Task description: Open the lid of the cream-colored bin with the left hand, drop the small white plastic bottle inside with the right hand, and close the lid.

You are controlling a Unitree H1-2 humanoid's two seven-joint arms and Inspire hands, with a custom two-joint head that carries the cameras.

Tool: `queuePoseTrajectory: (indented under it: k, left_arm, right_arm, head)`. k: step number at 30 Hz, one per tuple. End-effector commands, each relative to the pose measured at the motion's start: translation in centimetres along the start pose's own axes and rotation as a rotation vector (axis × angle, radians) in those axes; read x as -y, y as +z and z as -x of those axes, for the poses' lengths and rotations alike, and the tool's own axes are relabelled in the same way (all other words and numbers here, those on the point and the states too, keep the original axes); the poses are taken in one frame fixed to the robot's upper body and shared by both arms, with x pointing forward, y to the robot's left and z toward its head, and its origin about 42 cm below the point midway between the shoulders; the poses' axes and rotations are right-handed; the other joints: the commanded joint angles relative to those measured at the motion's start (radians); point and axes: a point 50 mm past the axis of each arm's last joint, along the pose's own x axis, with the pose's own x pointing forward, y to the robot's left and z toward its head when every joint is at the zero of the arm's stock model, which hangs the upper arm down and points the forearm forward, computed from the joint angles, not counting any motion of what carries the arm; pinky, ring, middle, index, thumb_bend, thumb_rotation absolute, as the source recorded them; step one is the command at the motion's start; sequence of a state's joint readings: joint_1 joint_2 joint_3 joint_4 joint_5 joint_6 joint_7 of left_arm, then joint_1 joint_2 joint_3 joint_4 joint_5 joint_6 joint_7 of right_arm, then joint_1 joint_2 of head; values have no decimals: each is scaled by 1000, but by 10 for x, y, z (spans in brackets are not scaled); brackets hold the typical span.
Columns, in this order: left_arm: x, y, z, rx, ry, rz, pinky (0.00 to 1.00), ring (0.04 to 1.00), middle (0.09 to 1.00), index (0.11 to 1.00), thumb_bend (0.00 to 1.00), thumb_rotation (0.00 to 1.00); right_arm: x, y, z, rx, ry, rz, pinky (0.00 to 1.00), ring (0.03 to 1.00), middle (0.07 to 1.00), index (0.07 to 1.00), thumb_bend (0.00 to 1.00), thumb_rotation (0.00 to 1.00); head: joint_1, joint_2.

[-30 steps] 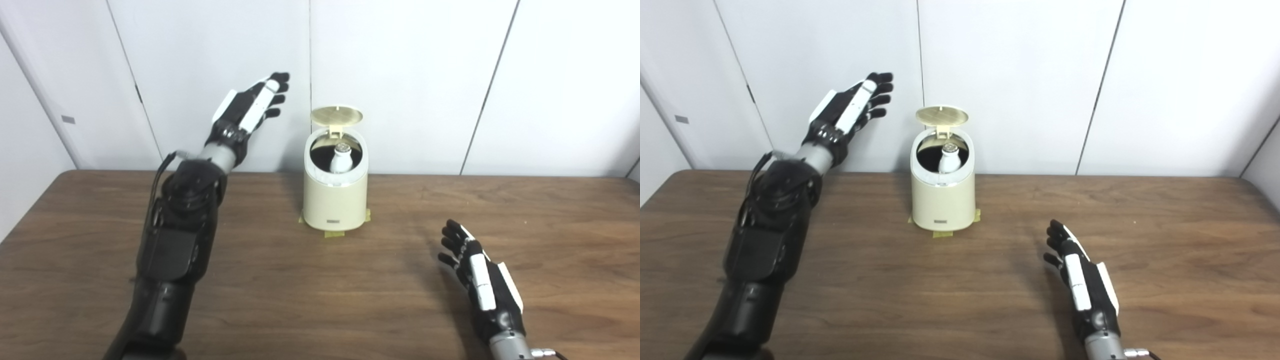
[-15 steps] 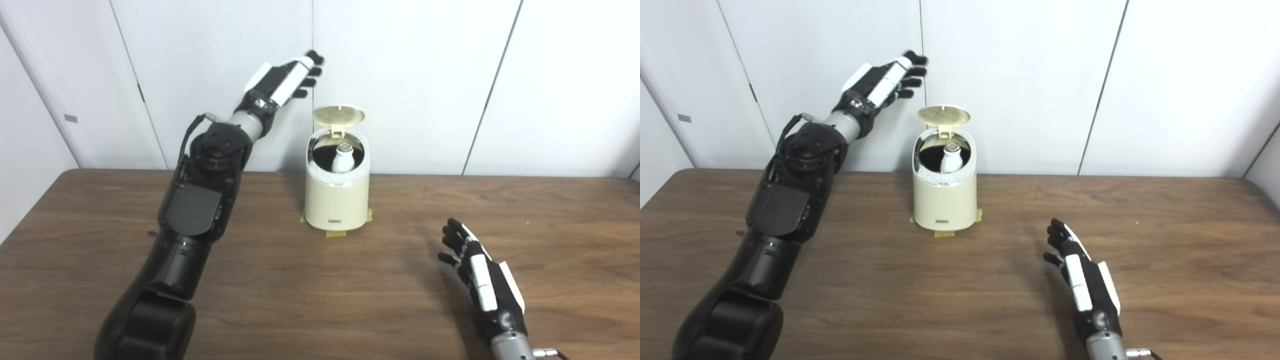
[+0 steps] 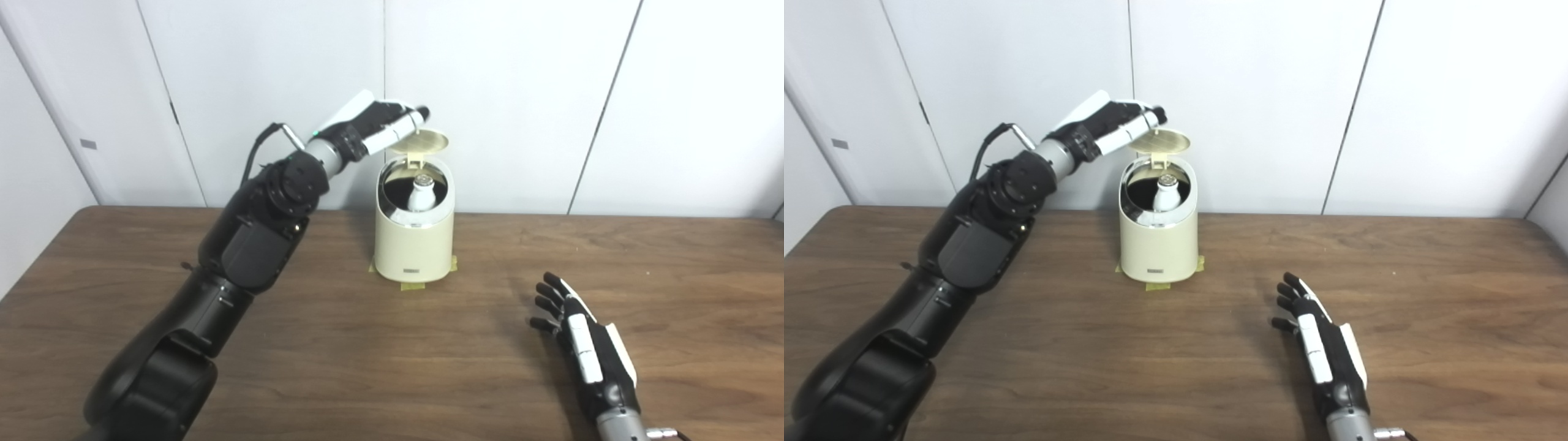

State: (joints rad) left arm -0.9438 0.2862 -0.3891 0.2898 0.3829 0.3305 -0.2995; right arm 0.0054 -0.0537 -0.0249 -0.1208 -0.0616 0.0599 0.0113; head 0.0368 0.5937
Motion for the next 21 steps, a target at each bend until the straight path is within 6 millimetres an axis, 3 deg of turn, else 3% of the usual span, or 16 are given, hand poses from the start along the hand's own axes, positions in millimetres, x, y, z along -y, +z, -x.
queuePoseTrajectory:
  k: [1, 7, 16, 19, 21]
  left_arm:
    - [-33, 34, -1, 96, 63, -103, 856, 881, 851, 827, 502, 1000]
    - [-29, 41, 6, 140, 34, -174, 841, 883, 858, 821, 502, 1000]
    - [-19, 41, 20, 148, 0, -335, 760, 807, 828, 822, 501, 1000]
    - [-14, 36, 26, 147, -6, -405, 765, 817, 826, 815, 521, 952]
    - [-8, 31, 31, 141, -22, -473, 870, 839, 820, 816, 543, 984]
  right_arm:
    - [-1, 20, -11, 105, -3, 8, 745, 873, 882, 899, 582, 1000]
    - [-1, 20, -12, 95, -10, 24, 730, 863, 879, 904, 555, 1000]
    - [-1, 19, -11, 70, -20, 56, 709, 848, 875, 902, 523, 1000]
    - [-2, 21, -11, 49, -19, 23, 690, 839, 875, 904, 503, 1000]
    - [-3, 22, -11, 32, -16, -34, 724, 852, 883, 906, 524, 984]
  head:
    - [0, 2]
    - [-4, 5]
    - [-8, 13]
    - [-9, 17]
    - [-10, 20]
